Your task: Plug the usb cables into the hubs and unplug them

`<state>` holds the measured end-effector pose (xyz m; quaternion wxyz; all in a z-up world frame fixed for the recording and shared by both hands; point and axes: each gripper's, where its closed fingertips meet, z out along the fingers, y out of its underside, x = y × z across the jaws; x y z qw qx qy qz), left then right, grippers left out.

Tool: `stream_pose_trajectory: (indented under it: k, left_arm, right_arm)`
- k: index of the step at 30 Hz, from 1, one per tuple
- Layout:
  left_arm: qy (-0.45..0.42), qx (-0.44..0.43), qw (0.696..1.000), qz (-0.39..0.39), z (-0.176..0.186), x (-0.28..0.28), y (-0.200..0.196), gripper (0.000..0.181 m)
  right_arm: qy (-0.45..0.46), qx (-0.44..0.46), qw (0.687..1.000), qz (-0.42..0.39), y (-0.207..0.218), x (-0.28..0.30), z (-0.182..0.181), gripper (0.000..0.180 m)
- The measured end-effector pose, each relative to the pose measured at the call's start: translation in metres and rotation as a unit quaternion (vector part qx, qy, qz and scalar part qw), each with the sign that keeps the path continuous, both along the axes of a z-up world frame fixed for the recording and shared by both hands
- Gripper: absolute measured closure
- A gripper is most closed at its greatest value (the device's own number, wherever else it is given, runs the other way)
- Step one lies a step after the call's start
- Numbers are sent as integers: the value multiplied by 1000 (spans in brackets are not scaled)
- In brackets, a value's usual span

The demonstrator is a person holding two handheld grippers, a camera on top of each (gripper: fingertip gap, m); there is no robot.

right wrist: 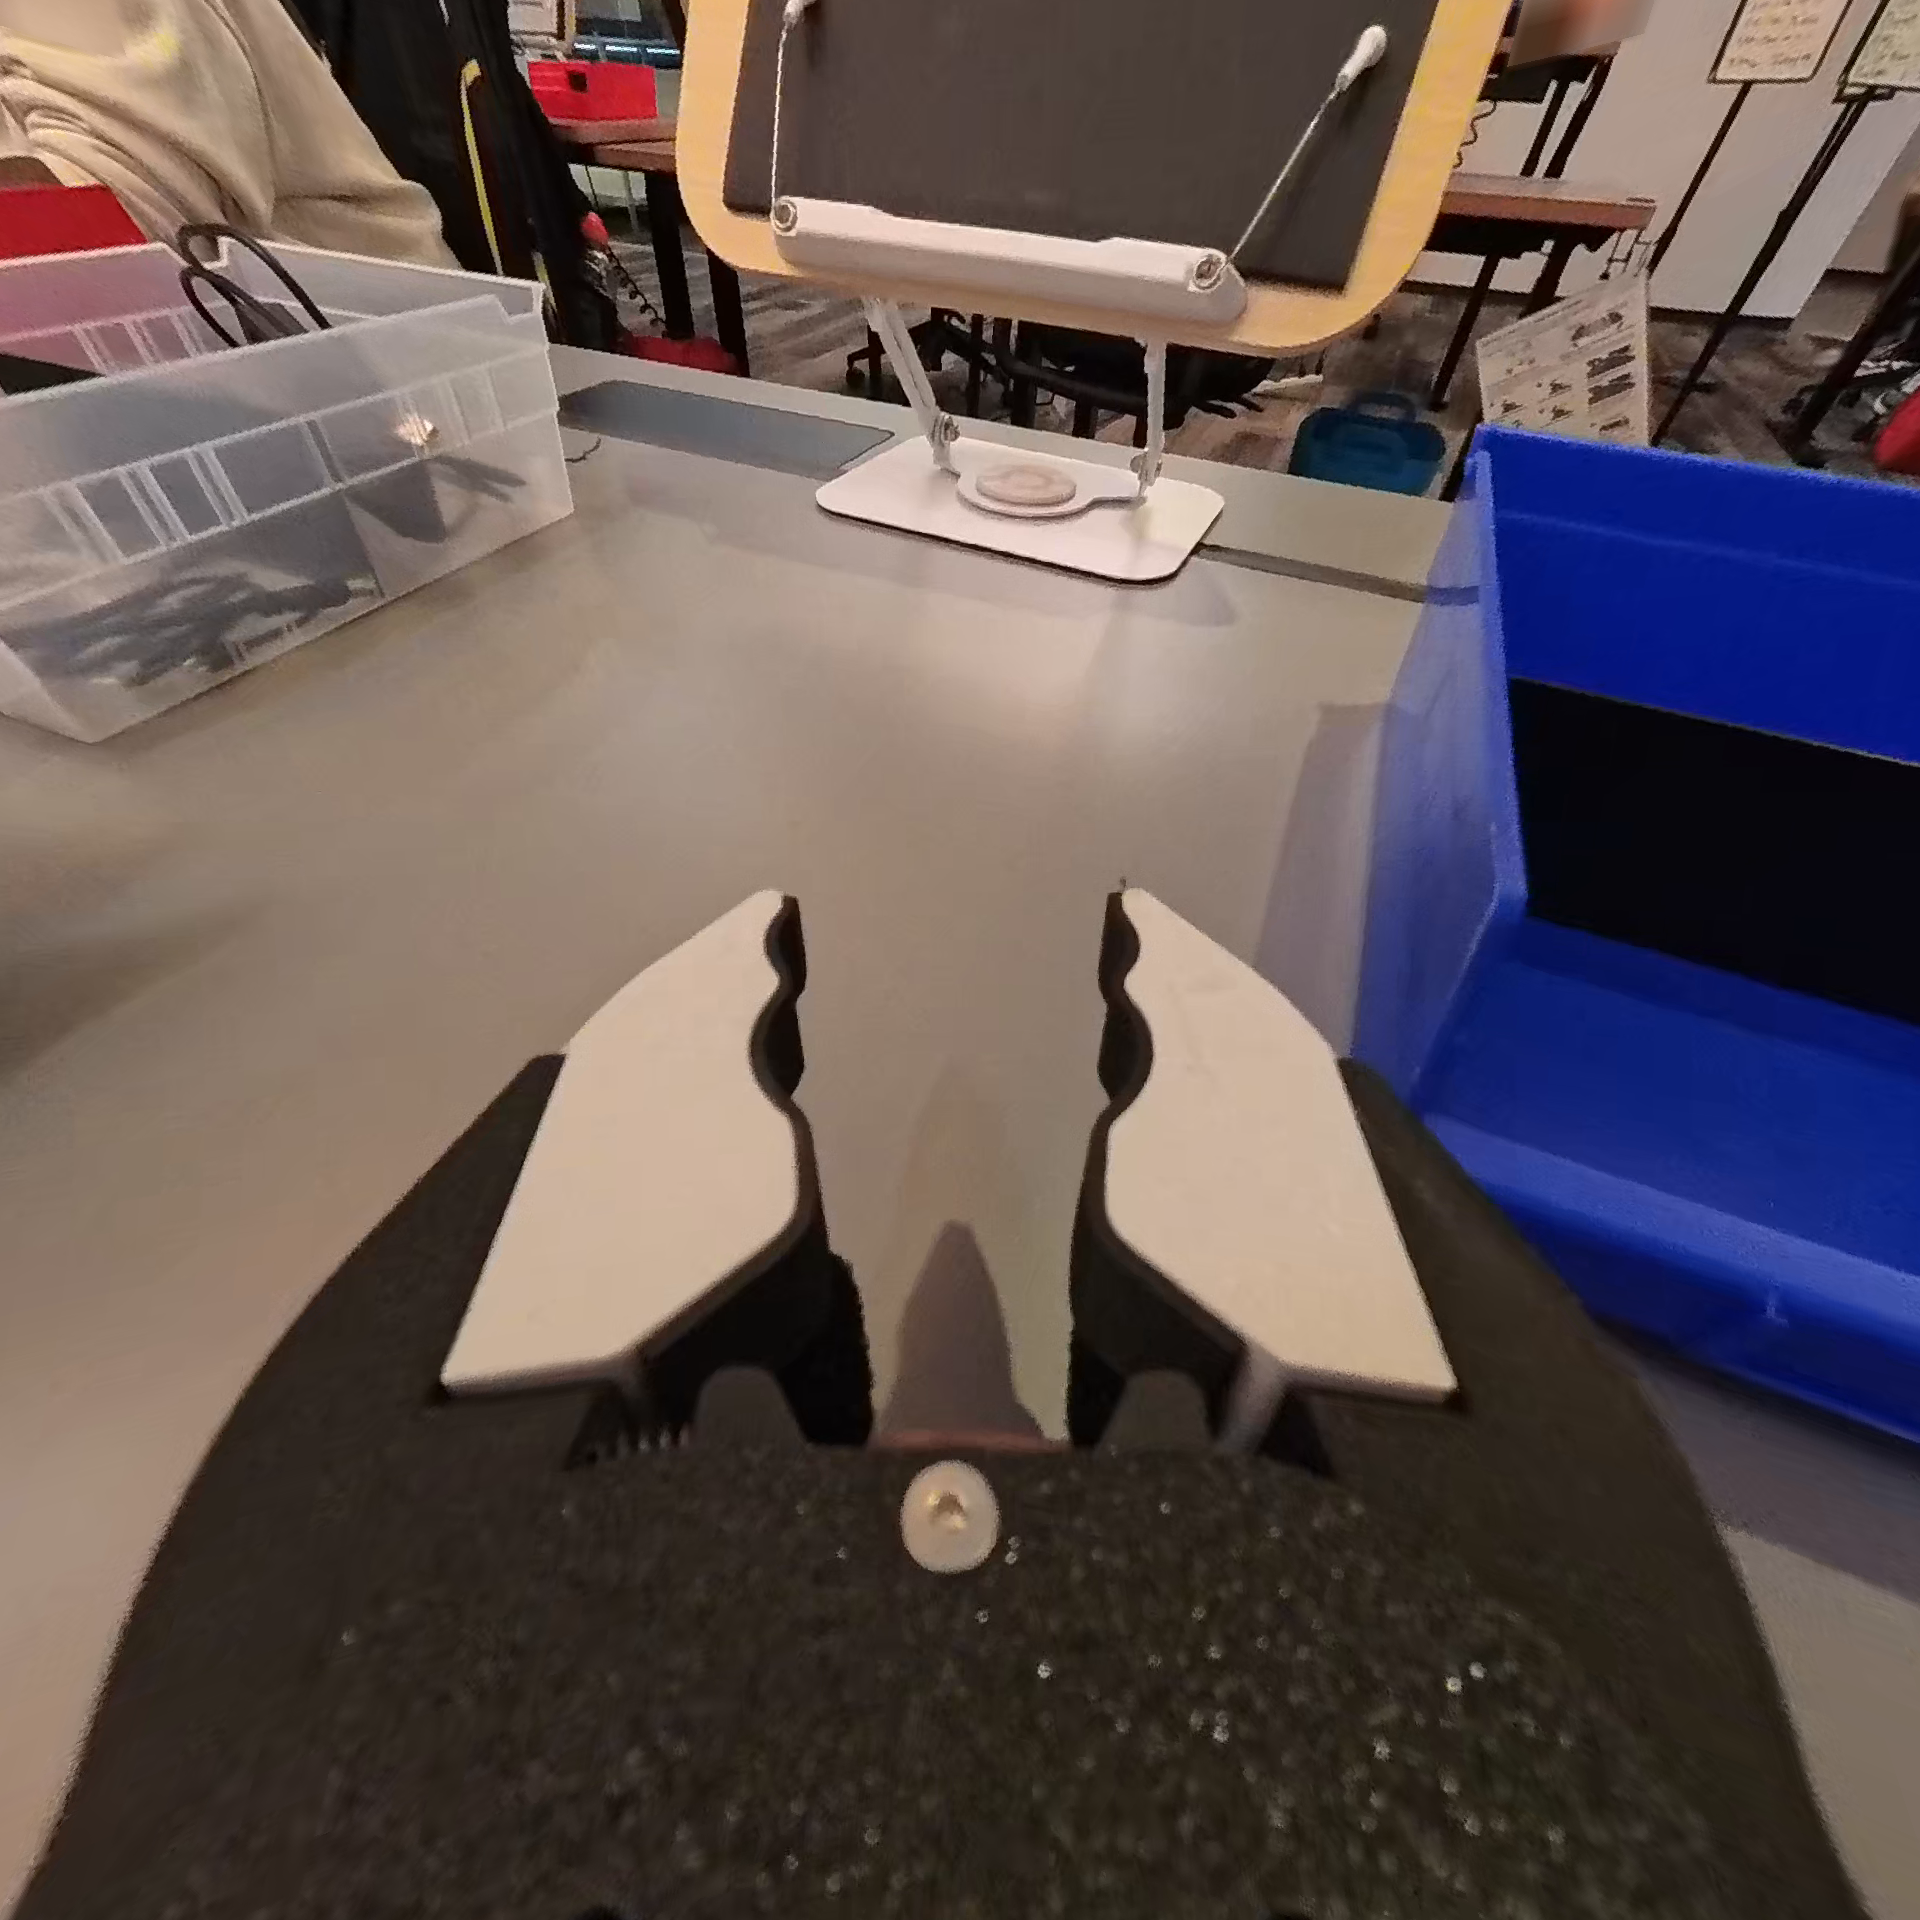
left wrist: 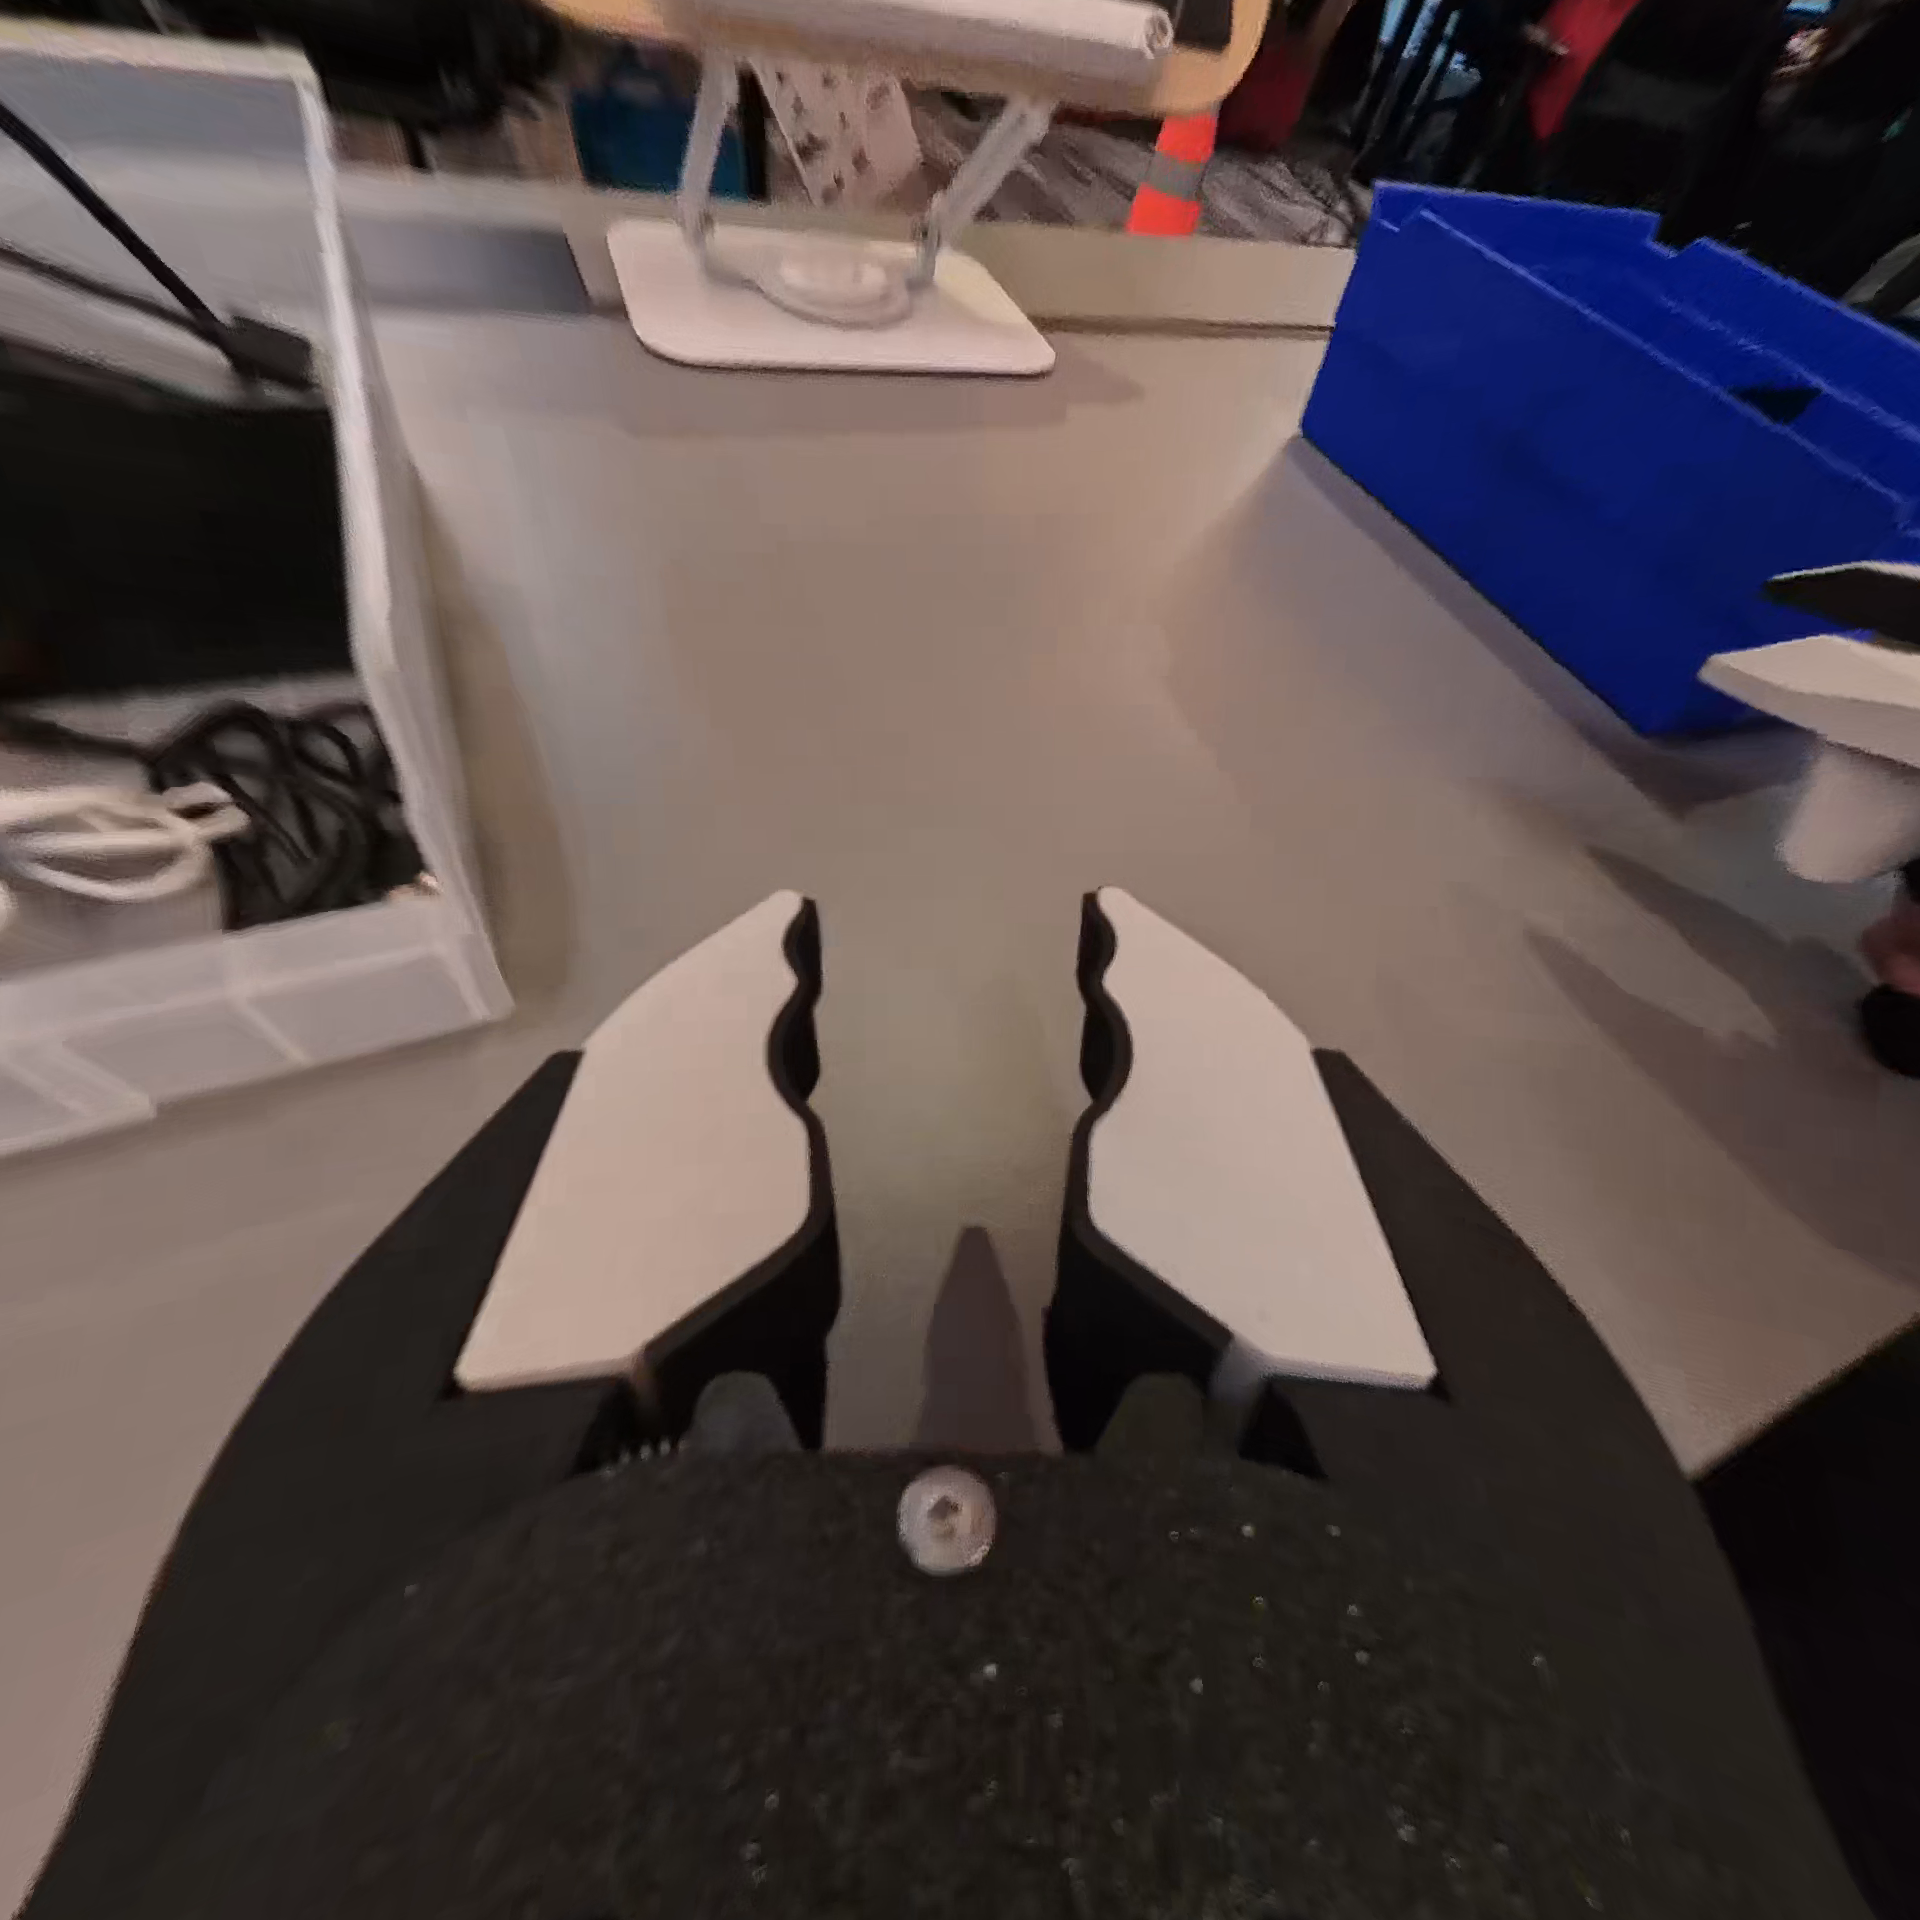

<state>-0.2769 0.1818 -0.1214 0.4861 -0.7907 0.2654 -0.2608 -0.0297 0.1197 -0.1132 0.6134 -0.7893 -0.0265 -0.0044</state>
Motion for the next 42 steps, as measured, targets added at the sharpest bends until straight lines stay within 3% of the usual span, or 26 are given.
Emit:
stream_pose_trajectory:
  k: [1,3,10,17,25,28,31,34,38,42]
  left_arm:
    - [10,19,1000,8,3,-2,4,125]
    - [18,35,999,11,4,-4,7,126]
    - [-20,-23,1000,4,-10,-4,9,121]
    - [-16,11,1000,-5,13,-5,19,119]
    - [-26,-10,999,-38,16,-16,12,126]
    - [7,30,993,-113,33,-28,8,130]
    - [109,64,973,-194,52,-62,27,136]
    - [213,4,942,-260,49,-93,69,132]
    - [382,-31,871,-306,16,-114,132,128]
    - [434,-122,823,-347,-27,-117,149,127]
  right_arm:
    - [-3,-1,1000,-2,1,1,-1,125]
    - [-2,-8,1000,-1,4,1,-2,125]
    - [-8,-22,1000,20,11,-5,-4,125]
    - [-2,-14,999,51,23,-8,-2,125]
    - [-16,-29,997,69,18,-12,-9,126]
    - [-19,-25,997,71,17,-13,-8,127]
    - [-24,-31,996,82,16,-18,-10,127]
    - [-36,-29,995,94,15,-23,-10,127]
    - [-44,-34,993,101,16,-27,-12,127]
    - [-41,-33,994,100,16,-26,-11,127]
